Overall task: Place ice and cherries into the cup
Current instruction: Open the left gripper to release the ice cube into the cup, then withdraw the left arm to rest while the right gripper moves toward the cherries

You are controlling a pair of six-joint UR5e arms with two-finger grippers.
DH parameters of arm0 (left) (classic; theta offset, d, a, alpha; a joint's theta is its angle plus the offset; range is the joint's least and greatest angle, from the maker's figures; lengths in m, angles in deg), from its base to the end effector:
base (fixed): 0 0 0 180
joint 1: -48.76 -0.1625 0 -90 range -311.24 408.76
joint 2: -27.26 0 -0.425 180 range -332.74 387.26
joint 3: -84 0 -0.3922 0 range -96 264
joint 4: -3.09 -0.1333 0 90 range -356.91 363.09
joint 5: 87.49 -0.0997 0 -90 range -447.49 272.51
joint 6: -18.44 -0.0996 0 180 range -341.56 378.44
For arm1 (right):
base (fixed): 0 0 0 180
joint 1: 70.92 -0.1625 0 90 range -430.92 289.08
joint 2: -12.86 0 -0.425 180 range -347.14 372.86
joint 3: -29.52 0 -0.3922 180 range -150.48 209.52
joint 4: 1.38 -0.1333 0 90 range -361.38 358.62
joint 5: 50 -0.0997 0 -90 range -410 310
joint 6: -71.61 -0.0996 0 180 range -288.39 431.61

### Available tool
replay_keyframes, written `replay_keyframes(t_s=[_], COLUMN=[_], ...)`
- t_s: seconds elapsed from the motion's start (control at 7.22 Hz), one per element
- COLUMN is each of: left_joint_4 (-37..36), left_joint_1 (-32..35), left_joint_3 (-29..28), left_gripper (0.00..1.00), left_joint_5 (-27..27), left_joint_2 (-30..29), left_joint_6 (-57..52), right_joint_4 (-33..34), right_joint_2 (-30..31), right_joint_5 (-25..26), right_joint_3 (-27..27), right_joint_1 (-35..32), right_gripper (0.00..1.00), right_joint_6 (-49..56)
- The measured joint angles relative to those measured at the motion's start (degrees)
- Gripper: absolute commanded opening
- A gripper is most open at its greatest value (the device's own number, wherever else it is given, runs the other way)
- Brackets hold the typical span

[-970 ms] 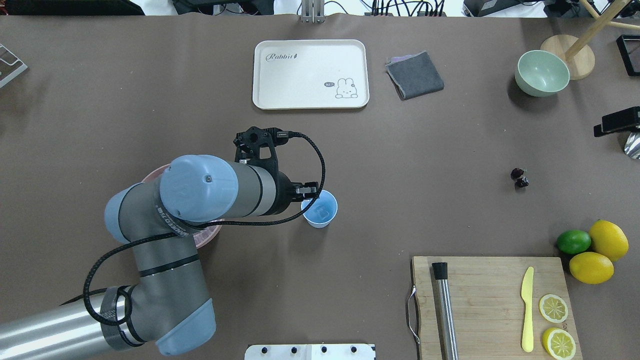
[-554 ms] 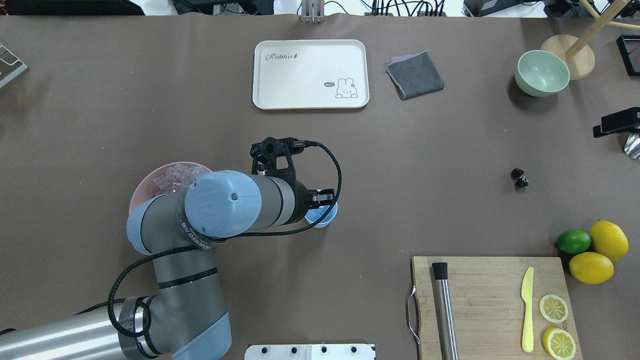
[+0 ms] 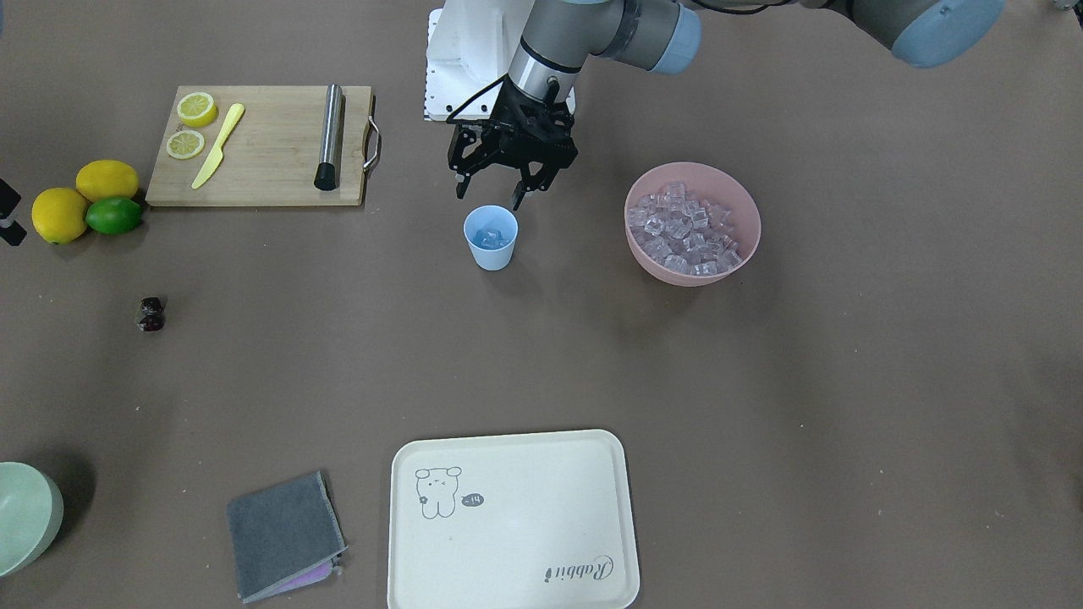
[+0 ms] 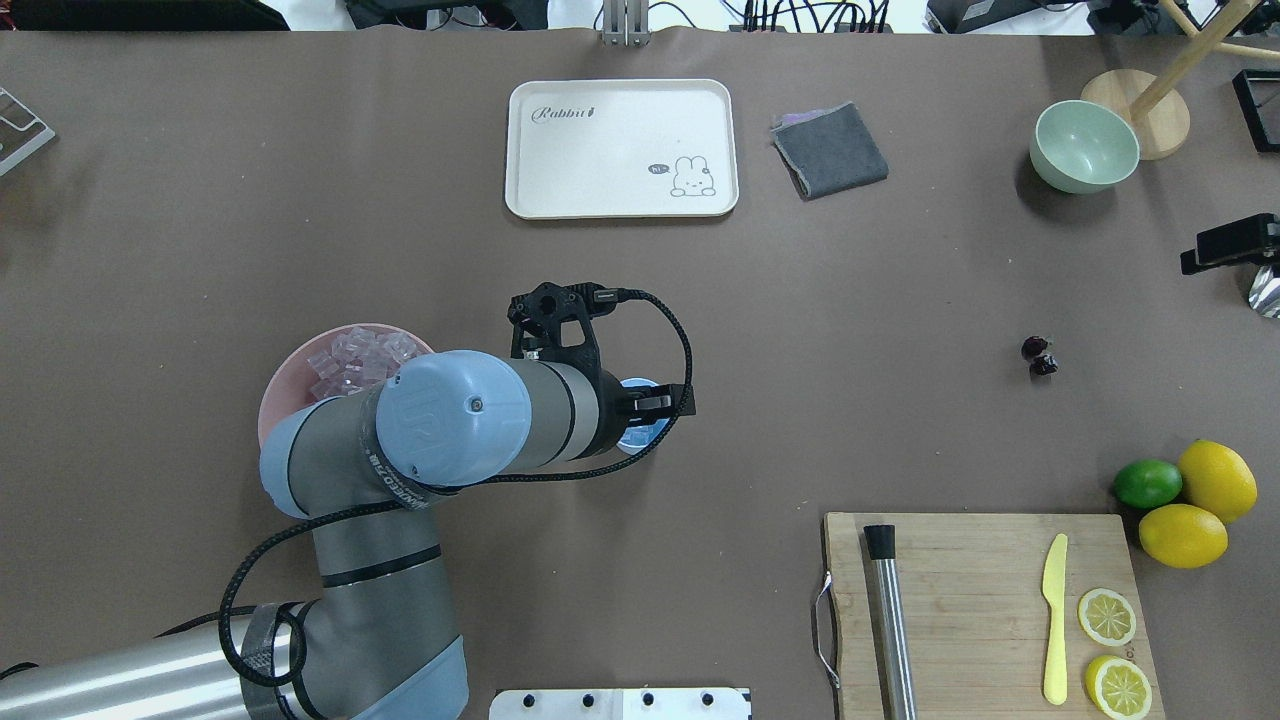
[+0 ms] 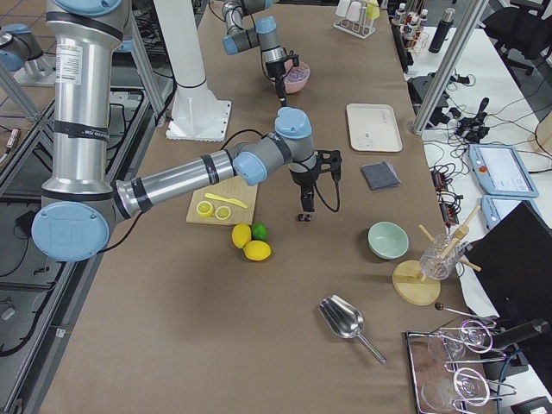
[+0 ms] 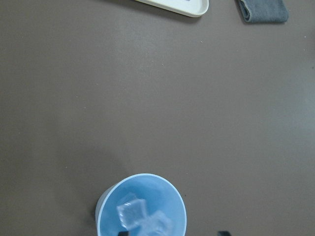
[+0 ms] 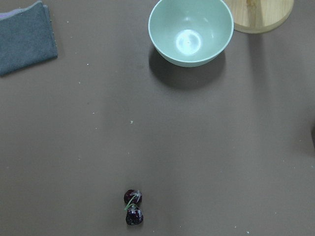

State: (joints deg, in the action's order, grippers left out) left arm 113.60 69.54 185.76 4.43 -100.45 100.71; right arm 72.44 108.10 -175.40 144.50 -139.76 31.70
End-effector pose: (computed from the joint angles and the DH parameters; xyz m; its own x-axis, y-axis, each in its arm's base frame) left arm 0.5546 -0.3495 0.1410 0.3609 0.0068 -0.9326 0.2791 0.9533 0.1150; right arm -0.0951 -0.4551 0.4605 0.6765 0.0158 0.7362 -0.1848 0.9714 0.1490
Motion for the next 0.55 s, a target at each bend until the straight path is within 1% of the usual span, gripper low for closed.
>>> replay_keyframes(t_s=[0.14, 0.28, 0.42, 0.55], left_joint_4=[-0.1, -1.6, -5.9, -12.2], left_joint_1=[0.3, 0.8, 2.2, 5.4], left_joint_3=[0.5, 2.4, 6.0, 10.9], left_gripper=[0.97, 0.97, 0.97, 0.98], left_joint_5=[0.1, 0.5, 2.2, 6.3], left_joint_2=[0.2, 1.1, 2.5, 4.3], left_joint_6=[-0.1, -1.0, -3.6, -7.9], right_joint_4=[0.0, 0.1, 0.1, 0.0], right_joint_2=[-0.6, -1.2, -1.8, -2.2], right_joint_5=[0.0, 0.1, 0.4, 1.0], right_joint_3=[-0.5, -1.0, -1.6, -2.3], right_joint_1=[0.2, 0.6, 1.3, 2.2], right_gripper=[1.00, 1.00, 1.00, 1.00], right_joint_6=[0.0, 0.0, 0.0, -0.1])
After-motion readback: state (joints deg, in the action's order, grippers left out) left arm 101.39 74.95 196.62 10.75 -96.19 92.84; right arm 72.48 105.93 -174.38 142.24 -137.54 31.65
